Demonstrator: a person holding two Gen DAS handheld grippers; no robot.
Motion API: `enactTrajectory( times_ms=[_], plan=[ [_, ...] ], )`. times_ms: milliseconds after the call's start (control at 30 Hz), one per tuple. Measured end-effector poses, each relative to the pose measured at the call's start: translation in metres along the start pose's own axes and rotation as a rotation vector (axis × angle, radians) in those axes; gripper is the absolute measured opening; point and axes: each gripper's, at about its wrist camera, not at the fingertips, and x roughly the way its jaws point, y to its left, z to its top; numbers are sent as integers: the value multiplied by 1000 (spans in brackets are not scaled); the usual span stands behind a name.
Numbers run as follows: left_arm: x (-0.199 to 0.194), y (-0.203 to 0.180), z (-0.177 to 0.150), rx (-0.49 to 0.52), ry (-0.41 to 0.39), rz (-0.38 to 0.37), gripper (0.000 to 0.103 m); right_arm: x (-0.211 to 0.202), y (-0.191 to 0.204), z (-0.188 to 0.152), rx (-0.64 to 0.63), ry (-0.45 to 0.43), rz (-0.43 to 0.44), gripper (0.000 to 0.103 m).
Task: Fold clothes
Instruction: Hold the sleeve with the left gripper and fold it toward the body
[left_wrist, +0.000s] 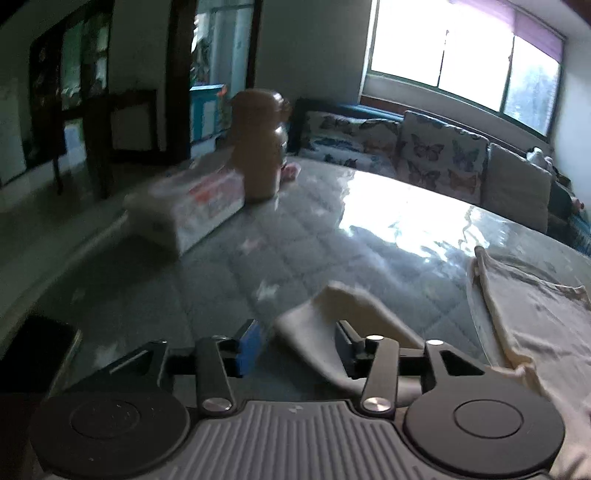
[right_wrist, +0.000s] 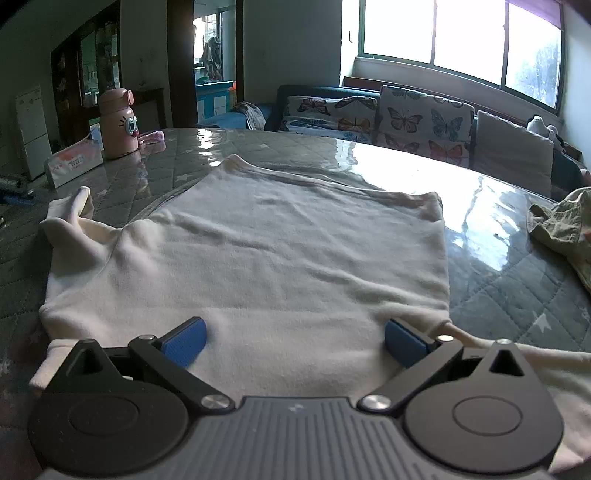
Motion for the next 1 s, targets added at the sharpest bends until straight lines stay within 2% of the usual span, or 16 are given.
enactTrajectory(
  times_ms=[200, 233, 300, 367, 467, 567, 600, 700, 767, 833, 900, 1000],
  plan=[
    [36, -2, 1, 27, 56, 27, 46, 0, 0, 0, 0, -1, 0, 103],
    [36, -1, 0, 27, 51, 21, 42, 0, 0, 0, 0, -1, 0, 103],
    [35, 0, -2, 25, 42, 7, 15, 0, 0, 0, 0, -1, 1, 103],
    [28, 0, -3, 25, 25, 10, 7, 0, 0, 0, 1, -1, 1, 103],
    [12, 0, -1, 31, -27, 42, 7, 0, 0, 0, 0, -2, 1, 103],
    [-18, 6, -4, 27, -134, 13, 7, 0, 0, 0, 0, -2, 1, 103],
    [-22, 7, -6, 43, -147, 3, 7, 0, 0, 0, 0, -2, 1, 103],
    [-8, 7, -13, 109, -72, 54, 12, 0, 0, 0, 0, -2, 1, 103],
    [6, 12, -15, 87, -14, 84, 14, 0, 0, 0, 0, -2, 1, 103],
    [7, 16, -14, 53, -9, 107, 15, 0, 0, 0, 0, -2, 2, 103],
    [1, 15, -13, 40, -28, 95, 15, 0, 0, 0, 0, -2, 2, 103],
    [-7, -4, -11, 90, -35, 13, 15, 0, 0, 0, 0, -2, 2, 103]
  ],
)
